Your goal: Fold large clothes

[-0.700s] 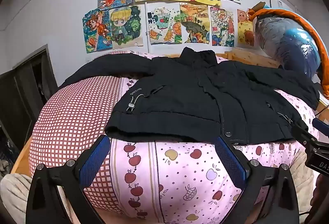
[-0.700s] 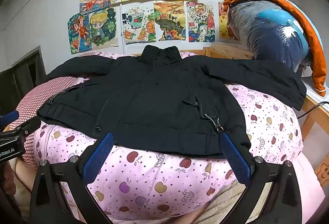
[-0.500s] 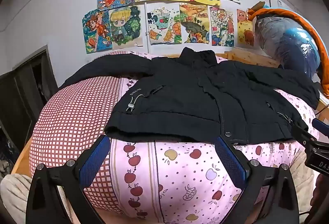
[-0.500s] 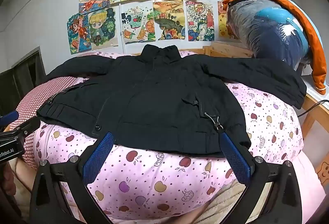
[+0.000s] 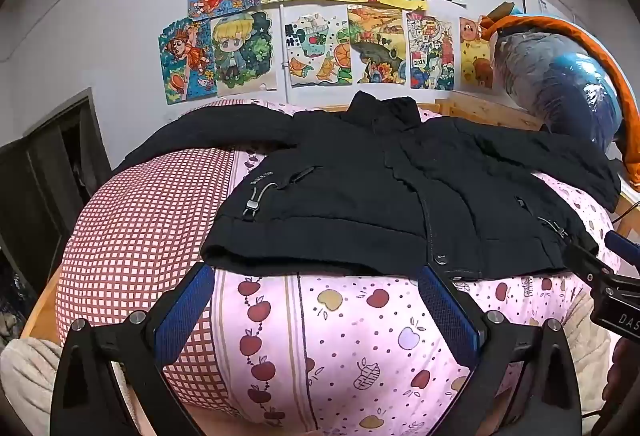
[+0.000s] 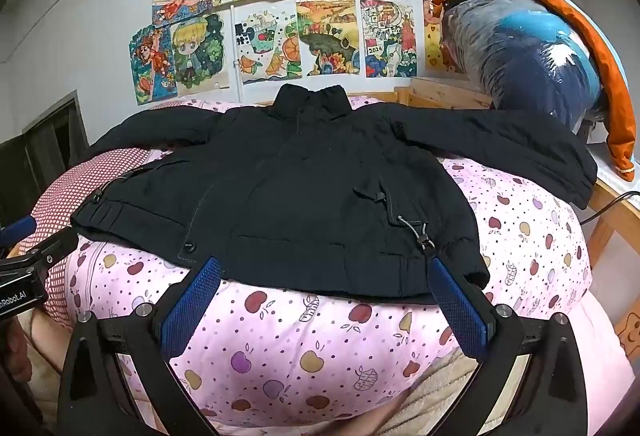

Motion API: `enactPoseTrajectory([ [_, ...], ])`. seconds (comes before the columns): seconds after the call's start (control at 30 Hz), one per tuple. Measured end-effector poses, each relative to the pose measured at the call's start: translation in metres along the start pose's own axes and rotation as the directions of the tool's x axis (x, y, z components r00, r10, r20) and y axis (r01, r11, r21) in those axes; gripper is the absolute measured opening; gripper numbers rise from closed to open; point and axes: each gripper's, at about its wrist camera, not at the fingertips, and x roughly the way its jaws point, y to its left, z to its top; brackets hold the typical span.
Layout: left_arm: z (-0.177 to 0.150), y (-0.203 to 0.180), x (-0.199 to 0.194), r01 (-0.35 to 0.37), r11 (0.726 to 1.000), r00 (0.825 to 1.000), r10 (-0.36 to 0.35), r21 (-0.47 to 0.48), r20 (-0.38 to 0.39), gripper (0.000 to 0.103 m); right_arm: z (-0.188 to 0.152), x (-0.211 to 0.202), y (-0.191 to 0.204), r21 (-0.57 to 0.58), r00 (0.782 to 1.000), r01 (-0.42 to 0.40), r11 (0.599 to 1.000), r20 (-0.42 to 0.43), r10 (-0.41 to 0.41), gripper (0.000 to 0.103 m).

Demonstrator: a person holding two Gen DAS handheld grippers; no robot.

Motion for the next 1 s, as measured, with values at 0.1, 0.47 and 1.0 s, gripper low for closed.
enactPoseTrajectory([
  [0.1,0.0004,-0.0035,-0.002,0.005,1.0,1.0,-0.005,-0.005,0.0,0.103,-0.0001,0.0004,-0.0005,0.0,1.0,0.0,1.0,-0.001,0.0,0.102],
  [0.47,0.001,-0.0012,-0.0064,0.011,1.0,1.0,-0.011,0.0,0.006,0.103,-0.0005,0.0012,-0.0019,0.001,1.0,-0.001,1.0,-0.004,0.001,0.102],
  [1.0,0.0,-0.0069,-0.0081,0.011,1.0,1.0,-0.011,0.009,0.007,0.103,0.0009,0.0024,-0.0055,0.004,1.0,-0.001,1.0,-0.008,0.001,0.102],
])
